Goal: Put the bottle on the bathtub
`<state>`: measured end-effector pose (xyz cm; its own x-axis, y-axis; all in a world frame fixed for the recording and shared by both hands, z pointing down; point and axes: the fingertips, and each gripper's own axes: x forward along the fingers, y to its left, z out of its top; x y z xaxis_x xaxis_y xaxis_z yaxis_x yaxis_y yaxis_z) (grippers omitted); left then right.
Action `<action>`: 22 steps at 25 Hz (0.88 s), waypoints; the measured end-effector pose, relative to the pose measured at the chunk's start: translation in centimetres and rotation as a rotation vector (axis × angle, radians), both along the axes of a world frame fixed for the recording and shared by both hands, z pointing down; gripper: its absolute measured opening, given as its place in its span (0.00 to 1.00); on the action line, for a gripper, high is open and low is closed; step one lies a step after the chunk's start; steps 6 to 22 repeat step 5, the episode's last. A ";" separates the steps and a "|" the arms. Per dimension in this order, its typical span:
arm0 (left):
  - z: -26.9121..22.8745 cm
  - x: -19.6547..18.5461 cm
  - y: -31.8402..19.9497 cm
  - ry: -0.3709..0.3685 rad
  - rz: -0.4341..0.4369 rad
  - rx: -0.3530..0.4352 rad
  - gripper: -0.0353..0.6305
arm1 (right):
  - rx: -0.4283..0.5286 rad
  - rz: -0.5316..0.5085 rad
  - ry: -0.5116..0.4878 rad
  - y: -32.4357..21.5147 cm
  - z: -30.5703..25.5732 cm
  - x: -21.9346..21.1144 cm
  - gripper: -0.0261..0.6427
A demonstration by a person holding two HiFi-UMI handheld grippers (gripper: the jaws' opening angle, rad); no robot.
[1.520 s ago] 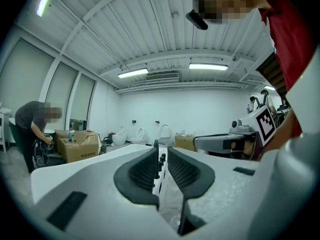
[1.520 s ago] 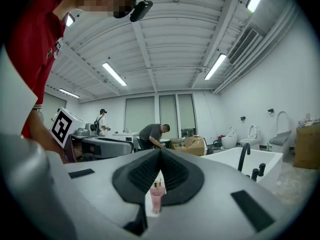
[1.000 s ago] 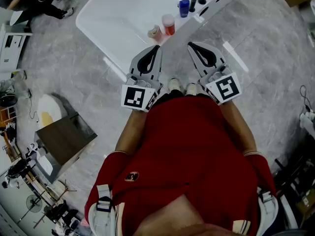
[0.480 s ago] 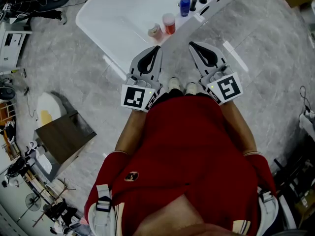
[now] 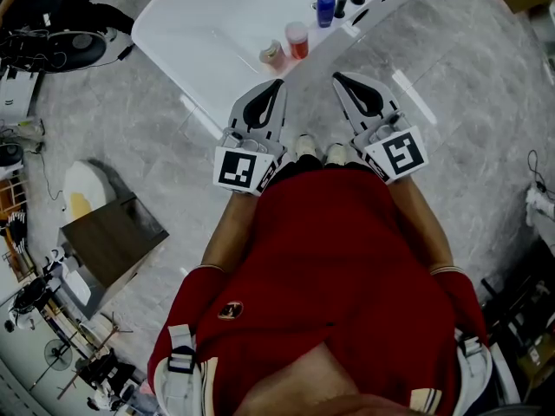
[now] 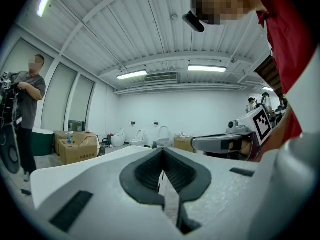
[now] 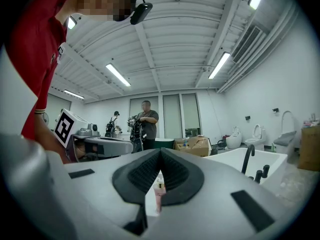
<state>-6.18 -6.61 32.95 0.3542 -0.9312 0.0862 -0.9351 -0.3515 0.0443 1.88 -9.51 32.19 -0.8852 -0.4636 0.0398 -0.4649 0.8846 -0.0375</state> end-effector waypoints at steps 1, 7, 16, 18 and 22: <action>0.0 0.0 0.0 0.000 0.000 -0.001 0.06 | -0.001 -0.001 0.001 0.0 0.0 -0.1 0.03; -0.1 -0.1 0.2 -0.002 0.001 -0.001 0.06 | -0.002 -0.005 0.003 0.3 -0.1 -0.3 0.03; -0.1 -0.1 0.2 -0.002 0.001 -0.001 0.06 | -0.002 -0.005 0.003 0.3 -0.1 -0.3 0.03; -0.1 -0.1 0.2 -0.002 0.001 -0.001 0.06 | -0.002 -0.005 0.003 0.3 -0.1 -0.3 0.03; -0.1 -0.1 0.2 -0.002 0.001 -0.001 0.06 | -0.002 -0.005 0.003 0.3 -0.1 -0.3 0.03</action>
